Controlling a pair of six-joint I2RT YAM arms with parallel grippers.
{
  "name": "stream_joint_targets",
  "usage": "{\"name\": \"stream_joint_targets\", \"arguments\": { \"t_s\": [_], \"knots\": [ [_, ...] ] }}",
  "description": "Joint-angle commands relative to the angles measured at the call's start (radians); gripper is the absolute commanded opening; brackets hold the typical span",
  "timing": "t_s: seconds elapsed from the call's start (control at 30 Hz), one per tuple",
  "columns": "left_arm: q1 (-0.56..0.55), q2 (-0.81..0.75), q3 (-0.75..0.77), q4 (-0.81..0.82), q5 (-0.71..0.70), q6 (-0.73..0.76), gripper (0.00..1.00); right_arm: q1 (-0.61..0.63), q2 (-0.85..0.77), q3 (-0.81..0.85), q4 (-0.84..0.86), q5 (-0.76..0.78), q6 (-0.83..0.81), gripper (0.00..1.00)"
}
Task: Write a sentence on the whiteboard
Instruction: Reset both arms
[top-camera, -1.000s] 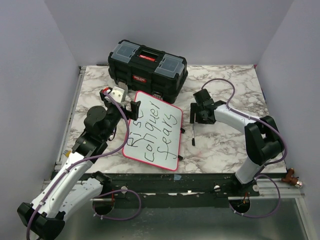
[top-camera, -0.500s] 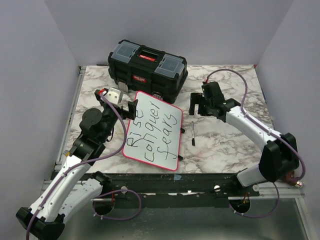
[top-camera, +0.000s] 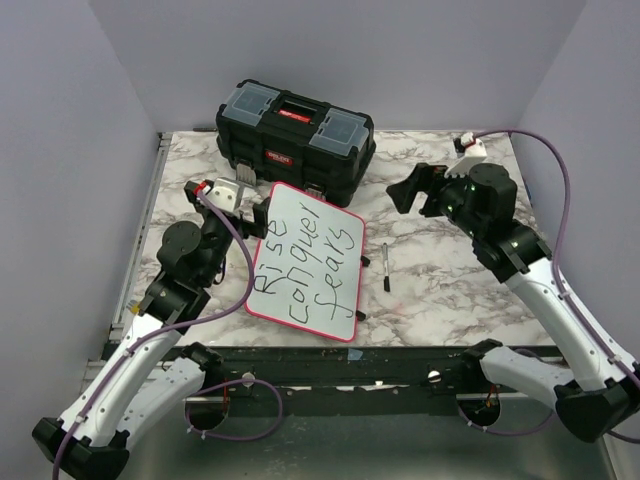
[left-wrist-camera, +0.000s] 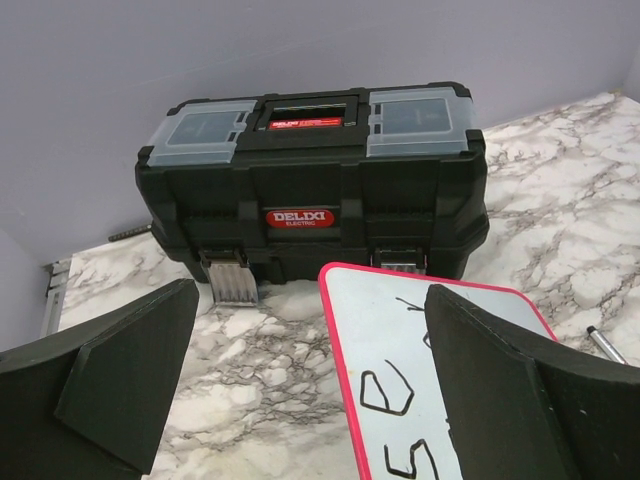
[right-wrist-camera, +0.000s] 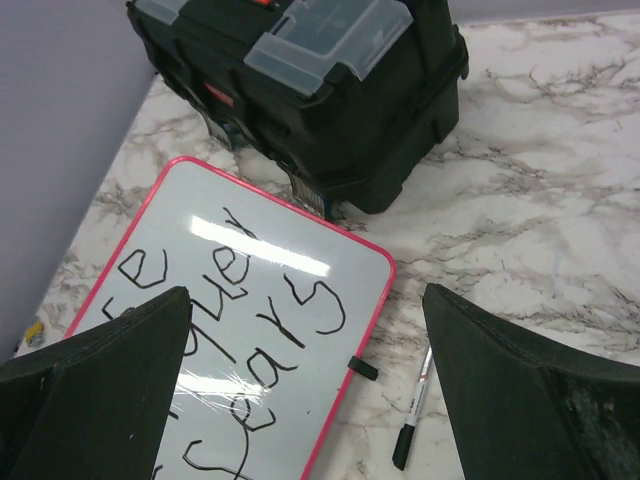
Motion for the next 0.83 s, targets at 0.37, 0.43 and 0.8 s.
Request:
{"name": "stream_joint_targets", "arguments": {
  "t_s": [0.37, 0.43, 0.8],
  "knots": [
    [0.010, -0.082, -0.061, 0.091, -0.122, 0.054, 0.98, -0.007, -0.336, -0.267, 0.193, 0.031, 0.122, 1.00],
    [0.010, -0.083, -0.061, 0.091, -0.123, 0.055, 0.98, -0.007, -0.361, -0.283, 0.182, 0.036, 0.128, 1.00],
    [0.009, -0.091, -0.066, 0.096, -0.120, 0.058, 0.98, -0.008, -0.386, -0.274, 0.127, 0.043, 0.120, 1.00]
  ]
}}
